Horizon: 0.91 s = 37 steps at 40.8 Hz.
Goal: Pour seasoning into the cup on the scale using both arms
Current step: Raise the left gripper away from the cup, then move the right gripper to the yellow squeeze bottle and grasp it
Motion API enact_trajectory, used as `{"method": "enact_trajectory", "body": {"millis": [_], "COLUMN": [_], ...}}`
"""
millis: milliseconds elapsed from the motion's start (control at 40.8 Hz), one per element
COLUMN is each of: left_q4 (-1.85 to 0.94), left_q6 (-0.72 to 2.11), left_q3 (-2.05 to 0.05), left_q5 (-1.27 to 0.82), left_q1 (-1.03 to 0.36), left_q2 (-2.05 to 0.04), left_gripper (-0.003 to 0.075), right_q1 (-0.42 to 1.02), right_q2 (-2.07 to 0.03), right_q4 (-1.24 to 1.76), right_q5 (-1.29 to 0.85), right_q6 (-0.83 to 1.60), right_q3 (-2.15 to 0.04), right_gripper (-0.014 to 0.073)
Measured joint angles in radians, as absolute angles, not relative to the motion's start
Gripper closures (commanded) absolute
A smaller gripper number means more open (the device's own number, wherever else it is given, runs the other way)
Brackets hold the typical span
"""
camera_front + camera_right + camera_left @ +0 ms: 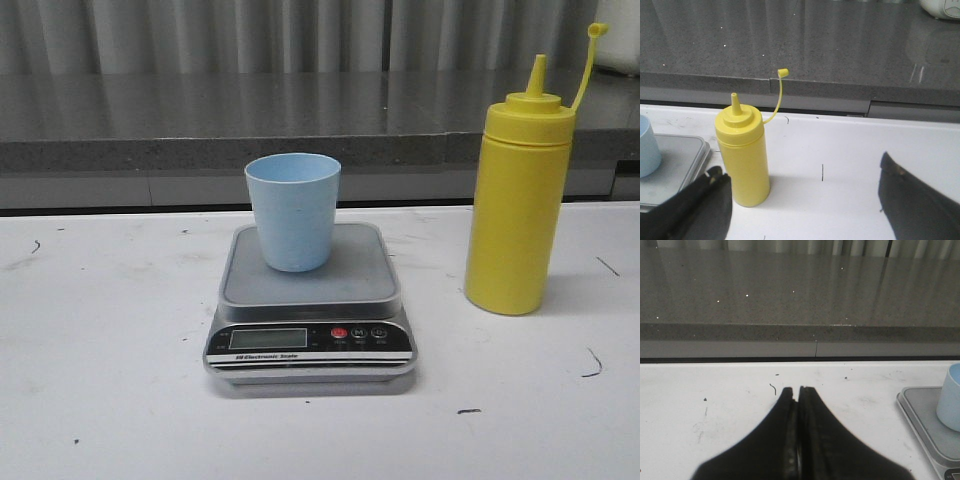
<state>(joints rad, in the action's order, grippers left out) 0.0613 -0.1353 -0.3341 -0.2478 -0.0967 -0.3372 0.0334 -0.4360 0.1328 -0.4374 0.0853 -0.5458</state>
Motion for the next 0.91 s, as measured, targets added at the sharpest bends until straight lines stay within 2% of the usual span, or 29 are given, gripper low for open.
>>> {"method": "enact_trajectory", "body": {"millis": [442,662,908], "left_q4": [0.052,0.051,0.049], "left_q6": [-0.135,-0.135,-0.136], "left_q3": [-0.325,-0.325,-0.325], "left_q5": [-0.219,-0.219,-0.219], "left_q1": [-0.097,-0.097,-0.097], "left_q2": [-0.331,-0.331,-0.331], "left_gripper": [0.0740,0.0740,0.0740], "right_q1": [0.033,0.050,0.209], "right_q2": [-0.462,-0.651,-0.878], "right_q4": [0.133,0.133,0.135], "right_q5": [-0.408,-0.267,-0.136], "right_q6": [0.085,0.085,0.085], "right_q3": [-0.546,-0.546,-0.546], "right_gripper": [-0.0020,-0.0020,-0.0020]}}
